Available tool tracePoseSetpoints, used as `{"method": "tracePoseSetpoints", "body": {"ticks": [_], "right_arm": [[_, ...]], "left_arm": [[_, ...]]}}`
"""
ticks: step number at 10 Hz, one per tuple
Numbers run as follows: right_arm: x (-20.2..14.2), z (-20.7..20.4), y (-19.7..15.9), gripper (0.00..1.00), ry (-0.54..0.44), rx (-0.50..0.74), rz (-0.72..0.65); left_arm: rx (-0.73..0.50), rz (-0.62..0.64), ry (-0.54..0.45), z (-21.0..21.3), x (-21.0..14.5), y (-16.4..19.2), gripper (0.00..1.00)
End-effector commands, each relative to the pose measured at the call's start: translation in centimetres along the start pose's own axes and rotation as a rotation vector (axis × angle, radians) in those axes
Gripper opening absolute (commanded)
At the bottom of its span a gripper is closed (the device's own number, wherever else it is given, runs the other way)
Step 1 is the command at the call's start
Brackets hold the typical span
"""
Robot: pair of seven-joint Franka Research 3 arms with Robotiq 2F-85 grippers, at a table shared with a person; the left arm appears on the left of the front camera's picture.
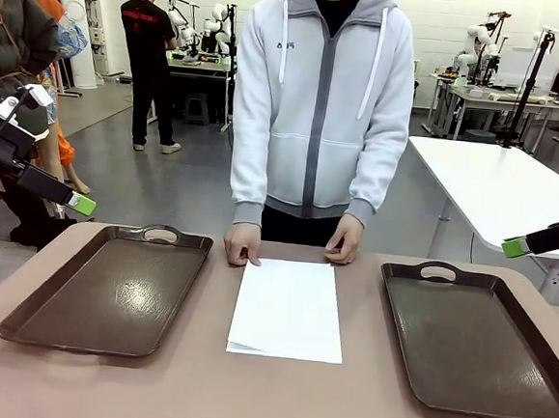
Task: Sort the A4 documents.
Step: Receive the A4 Paper.
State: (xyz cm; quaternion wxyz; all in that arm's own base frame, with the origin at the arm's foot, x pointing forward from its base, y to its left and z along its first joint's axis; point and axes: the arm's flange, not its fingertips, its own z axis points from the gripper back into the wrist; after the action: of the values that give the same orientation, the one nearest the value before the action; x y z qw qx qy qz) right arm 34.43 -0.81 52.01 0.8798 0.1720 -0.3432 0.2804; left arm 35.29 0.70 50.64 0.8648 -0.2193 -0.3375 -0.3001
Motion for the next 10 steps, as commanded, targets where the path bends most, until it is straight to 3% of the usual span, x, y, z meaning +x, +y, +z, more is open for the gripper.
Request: {"method": "tracePoseSetpoints", "body": {"ticks": [1, 10], "right_arm": [[0.01, -0.14, 0.03, 1.00, -0.001, 0.008, 0.000], [0.01, -0.14, 0.03, 1.00, -0.001, 0.008, 0.000]], "left_arm": [[-0.009, -0.003, -0.009, -0.10, -0.05, 0.25, 1.00], [-0.009, -0.003, -0.009, -0.10, -0.05, 0.25, 1.00]]}}
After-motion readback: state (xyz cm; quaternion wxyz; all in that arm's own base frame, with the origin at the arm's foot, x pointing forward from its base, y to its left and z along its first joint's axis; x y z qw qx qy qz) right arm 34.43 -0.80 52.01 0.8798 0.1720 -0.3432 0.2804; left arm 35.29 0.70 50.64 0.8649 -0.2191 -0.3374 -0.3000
